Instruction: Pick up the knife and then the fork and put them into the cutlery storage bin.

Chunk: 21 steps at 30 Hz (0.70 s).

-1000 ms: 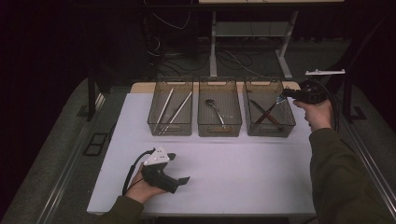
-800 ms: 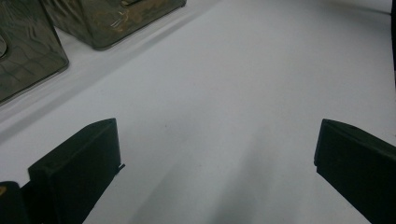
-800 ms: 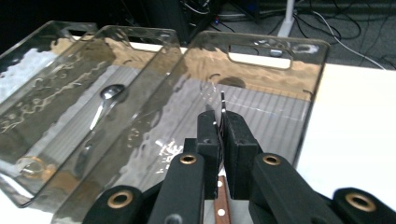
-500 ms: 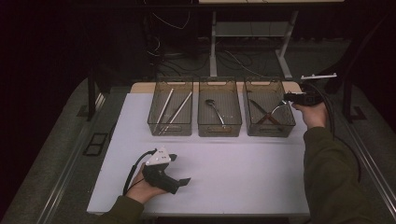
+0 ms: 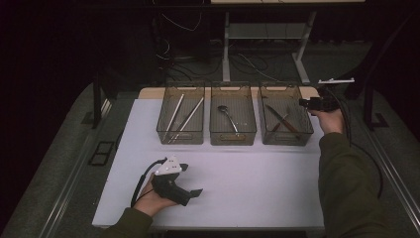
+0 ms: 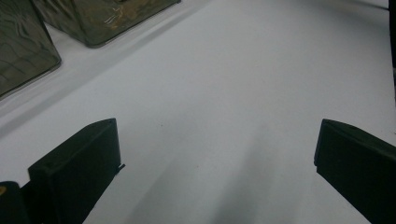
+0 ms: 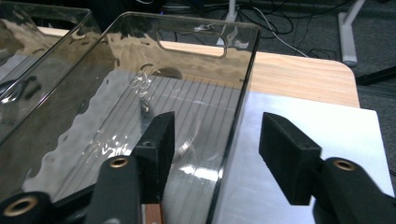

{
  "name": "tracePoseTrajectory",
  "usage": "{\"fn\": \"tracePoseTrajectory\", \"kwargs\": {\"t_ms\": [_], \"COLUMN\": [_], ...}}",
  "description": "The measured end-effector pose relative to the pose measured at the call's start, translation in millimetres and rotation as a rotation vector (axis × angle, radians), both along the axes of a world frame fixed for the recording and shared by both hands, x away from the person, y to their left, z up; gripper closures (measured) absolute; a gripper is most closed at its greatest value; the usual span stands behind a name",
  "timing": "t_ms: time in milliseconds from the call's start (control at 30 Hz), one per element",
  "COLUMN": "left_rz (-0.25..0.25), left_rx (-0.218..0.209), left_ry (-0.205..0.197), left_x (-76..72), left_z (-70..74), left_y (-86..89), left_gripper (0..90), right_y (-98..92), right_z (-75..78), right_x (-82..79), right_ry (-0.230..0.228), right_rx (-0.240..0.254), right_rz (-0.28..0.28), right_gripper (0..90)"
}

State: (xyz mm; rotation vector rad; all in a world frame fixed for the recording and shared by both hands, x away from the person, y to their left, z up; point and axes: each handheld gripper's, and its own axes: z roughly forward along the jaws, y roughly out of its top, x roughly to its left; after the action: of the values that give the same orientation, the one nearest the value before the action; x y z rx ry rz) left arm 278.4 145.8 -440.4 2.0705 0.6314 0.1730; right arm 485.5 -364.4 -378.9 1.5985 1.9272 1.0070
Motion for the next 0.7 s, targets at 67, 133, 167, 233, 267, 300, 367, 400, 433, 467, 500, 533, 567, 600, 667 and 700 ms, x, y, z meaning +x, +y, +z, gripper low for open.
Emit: {"fn": "tracePoseTrajectory", "kwargs": {"t_ms": [67, 133, 167, 233, 267, 300, 367, 400, 433, 467, 500, 533, 567, 600, 667, 700], "left_rz": [-0.002, -0.001, 0.002, 0.002, 0.003, -0.001, -0.004, -0.003, -0.002, 0.000, 0.002, 0.002, 0.003, 0.003, 0.001, 0.002], "left_rx": [0.004, 0.008, 0.011, 0.015, 0.016, 0.018, 0.017, 0.013, 0.013, 0.011, 0.010, 0.010, 0.010, 0.011, 0.012, 0.011], "left_ry": [-0.004, -0.009, -0.007, -0.007, -0.009, -0.010, -0.015, -0.014, -0.015, -0.013, -0.014, -0.014, -0.013, -0.014, -0.015, -0.016], "left_x": [-0.2, -0.1, 0.1, 0.4, 0.2, 0.0, -0.6, -0.7, -0.5, -0.4, -0.3, -0.2, -0.4, -0.7, -1.3, -1.4], "left_z": [0.4, 0.7, 0.7, 0.6, 0.5, 0.7, 1.0, 0.9, 1.1, 1.1, 1.2, 1.4, 1.5, 1.6, 2.0, 1.9], "left_y": [0.1, 0.8, 1.2, 1.7, 1.7, 1.8, 2.3, 2.8, 3.5, 4.0, 4.5, 5.0, 5.3, 5.4, 6.0, 6.1], "left_gripper": [0.0, 0.0, 0.0, 0.0, 0.0, 0.0, 0.0, 0.0, 0.0, 0.0, 0.0, 0.0, 0.0, 0.0, 0.0, 0.0], "right_y": [-0.5, -0.1, 0.5, 1.5, 2.4, 3.6, 6.5, 8.1, 9.6, 11.4, 13.4, 15.5, 17.5, 19.5, 23.4, 25.3], "right_z": [0.7, 1.7, 2.7, 5.2, 6.7, 8.3, 12.0, 13.9, 15.8, 17.6, 19.3, 21.0, 22.4, 23.7, 24.9, 24.9], "right_x": [-1.7, -4.5, -6.3, -11.1, -14.2, -17.4, -24.4, -28.3, -32.1, -35.8, -39.4, -43.4, -47.2, -50.8, -58.1, -61.7], "right_ry": [0.002, 0.004, 0.001, -0.015, -0.020, -0.024, -0.039, -0.048, -0.053, -0.059, -0.064, -0.069, -0.074, -0.077, -0.081, -0.083], "right_rx": [0.001, 0.006, 0.006, 0.015, 0.019, 0.021, 0.028, 0.028, 0.029, 0.029, 0.028, 0.026, 0.023, 0.019, 0.014, 0.012], "right_rz": [0.011, 0.027, 0.035, 0.060, 0.069, 0.077, 0.100, 0.111, 0.128, 0.143, 0.159, 0.172, 0.185, 0.200, 0.223, 0.232], "right_gripper": [41.8, 39.9, 39.5, 38.4, 36.6, 35.7, 33.2, 32.5, 31.2, 29.8, 29.3, 29.3, 28.9, 28.0, 27.6, 27.2]}}
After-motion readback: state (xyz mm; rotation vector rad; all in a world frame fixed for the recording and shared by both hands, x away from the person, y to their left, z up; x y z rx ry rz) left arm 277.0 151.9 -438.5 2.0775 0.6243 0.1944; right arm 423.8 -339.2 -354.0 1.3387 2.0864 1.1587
